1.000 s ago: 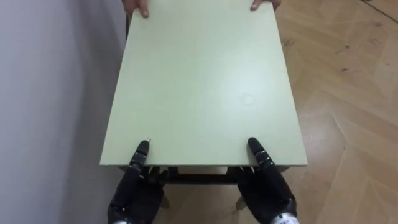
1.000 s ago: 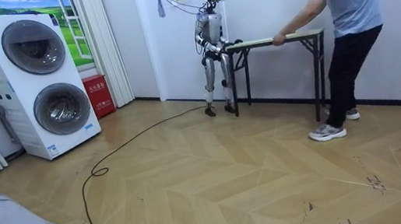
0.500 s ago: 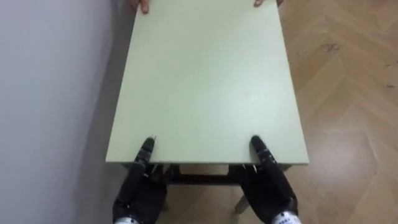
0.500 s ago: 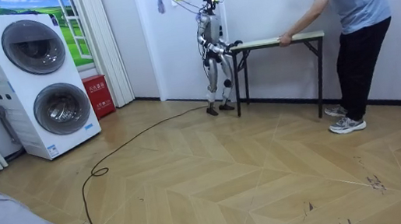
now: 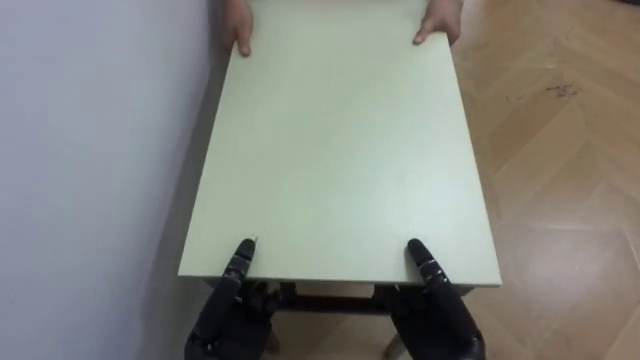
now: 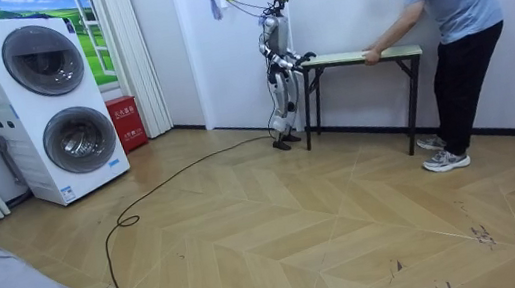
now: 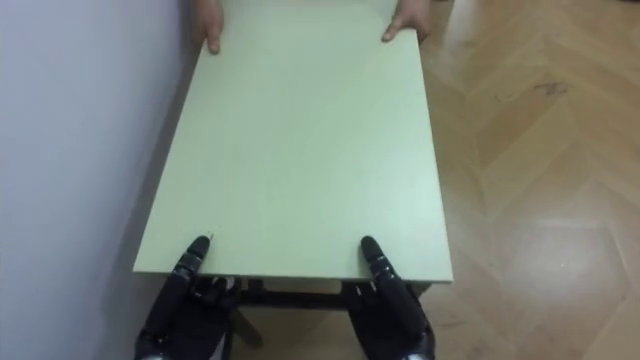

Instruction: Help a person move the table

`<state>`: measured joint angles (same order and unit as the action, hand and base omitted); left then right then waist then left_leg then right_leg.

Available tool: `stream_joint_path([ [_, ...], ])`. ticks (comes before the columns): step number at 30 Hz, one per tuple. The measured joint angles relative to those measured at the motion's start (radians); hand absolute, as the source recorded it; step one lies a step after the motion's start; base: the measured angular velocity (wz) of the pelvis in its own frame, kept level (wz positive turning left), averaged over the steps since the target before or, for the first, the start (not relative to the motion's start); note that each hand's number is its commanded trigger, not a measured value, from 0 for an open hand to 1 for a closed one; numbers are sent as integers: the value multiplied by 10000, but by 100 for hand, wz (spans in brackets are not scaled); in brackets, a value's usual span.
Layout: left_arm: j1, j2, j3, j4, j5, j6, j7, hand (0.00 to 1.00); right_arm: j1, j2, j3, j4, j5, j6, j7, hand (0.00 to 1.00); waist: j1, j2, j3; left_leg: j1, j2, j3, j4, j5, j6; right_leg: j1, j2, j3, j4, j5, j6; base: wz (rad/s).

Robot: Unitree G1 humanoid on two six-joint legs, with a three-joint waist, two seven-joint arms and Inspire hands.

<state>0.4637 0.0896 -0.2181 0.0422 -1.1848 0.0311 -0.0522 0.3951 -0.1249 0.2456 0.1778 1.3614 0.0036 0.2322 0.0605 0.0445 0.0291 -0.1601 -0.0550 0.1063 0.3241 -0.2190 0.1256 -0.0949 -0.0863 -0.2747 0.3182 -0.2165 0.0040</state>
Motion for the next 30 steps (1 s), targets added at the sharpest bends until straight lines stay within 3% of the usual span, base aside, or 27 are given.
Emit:
stream_joint_path([
  [6,-46,6,85,464,179,61,-276,100,103,-40,3,173,-81,85,40,100,-276,17,19,330,-111,-231,-217,1,4,390,-10,37,-130,8,64,12],
  [14,-295,-93,181,1174,246,28,-781,100,77,58,7,619,72,86,285,100,-263,-113,44,781,-205,-263,-570,16,7,889,93,328,-485,-61,185,3],
  [19,-280,-169,332,1201,545,23,-847,100,81,195,12,862,88,102,433,100,-264,-307,1,971,-209,-280,-578,20,0,1126,126,339,-673,-49,202,0],
  [25,-280,-254,395,1225,649,20,-863,100,81,215,16,903,125,106,442,100,-249,-339,-14,1028,-217,-271,-614,20,1,1189,138,411,-775,-26,230,-1],
  [26,-280,-258,395,1226,649,20,-863,88,79,215,16,904,125,106,442,100,-249,-339,-14,1029,-217,-271,-614,20,1,1192,139,411,-778,-26,230,0],
  [27,-282,-274,396,1231,667,20,-863,36,71,215,12,921,125,106,442,52,-250,-340,-13,1043,-217,-269,-617,20,1,1214,142,416,-796,-26,231,0],
  [28,-282,-280,396,1233,688,20,-863,0,73,215,14,930,126,106,442,0,-250,-339,-13,1072,-217,-269,-636,20,1,1240,144,415,-808,-26,230,0],
  [30,-262,-288,405,1240,761,20,-863,0,97,214,22,931,127,107,442,0,-251,-337,-10,1133,-220,-273,-680,19,0,1291,149,415,-816,-26,231,0],
])
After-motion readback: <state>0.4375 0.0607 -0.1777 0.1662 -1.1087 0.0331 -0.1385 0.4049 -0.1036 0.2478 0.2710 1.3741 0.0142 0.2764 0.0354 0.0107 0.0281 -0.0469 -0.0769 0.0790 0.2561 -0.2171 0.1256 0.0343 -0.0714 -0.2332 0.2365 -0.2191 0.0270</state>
